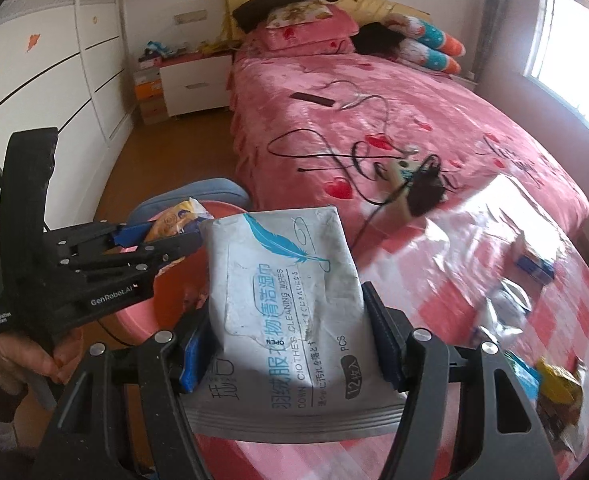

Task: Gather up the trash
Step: 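Lift the yellow snack bag and grey wipes pack and carry them to the pink bucket, then open both grippers over the pink bucket to drop the bag and pack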

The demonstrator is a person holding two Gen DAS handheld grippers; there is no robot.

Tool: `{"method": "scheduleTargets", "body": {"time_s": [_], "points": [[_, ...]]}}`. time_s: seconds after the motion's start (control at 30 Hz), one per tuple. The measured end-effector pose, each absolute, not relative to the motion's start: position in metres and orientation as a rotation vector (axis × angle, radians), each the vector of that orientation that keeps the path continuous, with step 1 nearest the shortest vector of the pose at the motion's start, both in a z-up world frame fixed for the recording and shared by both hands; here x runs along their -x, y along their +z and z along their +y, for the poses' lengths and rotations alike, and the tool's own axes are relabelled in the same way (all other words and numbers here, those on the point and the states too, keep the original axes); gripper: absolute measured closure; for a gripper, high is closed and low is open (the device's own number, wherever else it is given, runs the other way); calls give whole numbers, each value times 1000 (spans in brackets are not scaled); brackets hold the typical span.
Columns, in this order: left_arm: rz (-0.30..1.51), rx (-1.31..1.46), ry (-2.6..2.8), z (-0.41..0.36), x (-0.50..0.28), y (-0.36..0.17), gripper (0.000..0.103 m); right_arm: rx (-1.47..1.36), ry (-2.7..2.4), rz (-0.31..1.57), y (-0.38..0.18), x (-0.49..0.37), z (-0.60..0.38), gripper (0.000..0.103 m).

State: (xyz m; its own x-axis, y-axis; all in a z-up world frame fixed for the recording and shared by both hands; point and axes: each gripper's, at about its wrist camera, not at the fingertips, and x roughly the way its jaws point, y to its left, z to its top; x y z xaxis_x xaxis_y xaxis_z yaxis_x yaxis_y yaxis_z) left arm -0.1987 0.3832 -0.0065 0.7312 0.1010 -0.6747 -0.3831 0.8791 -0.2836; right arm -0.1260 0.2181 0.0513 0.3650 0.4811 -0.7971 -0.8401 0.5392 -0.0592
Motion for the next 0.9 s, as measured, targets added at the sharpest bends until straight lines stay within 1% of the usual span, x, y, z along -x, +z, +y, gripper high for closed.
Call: {"method": "scheduleTargets", "body": {"time_s": [0.33,0.73,0.77,0.8,0.83,0.87,0.9], "points": [[738,470,345,411,205,-29,62,566,948,835,28,126,259,36],[772,521,400,429,207,-52,61,594,973,873,6,125,279,35],[775,528,403,430,207,-54,60,593,977,878,4,124,279,34],[779,532,409,430,207,-55,57,591,985,885,3,124,280,32],[781,534,419,430,208,-56,54,593,991,891,2,124,282,29],[784,537,432,432,208,-57,47,592,992,891,1,124,282,25],[785,541,441,433,209,-58,43,586,987,886,2,123,282,22]]}}
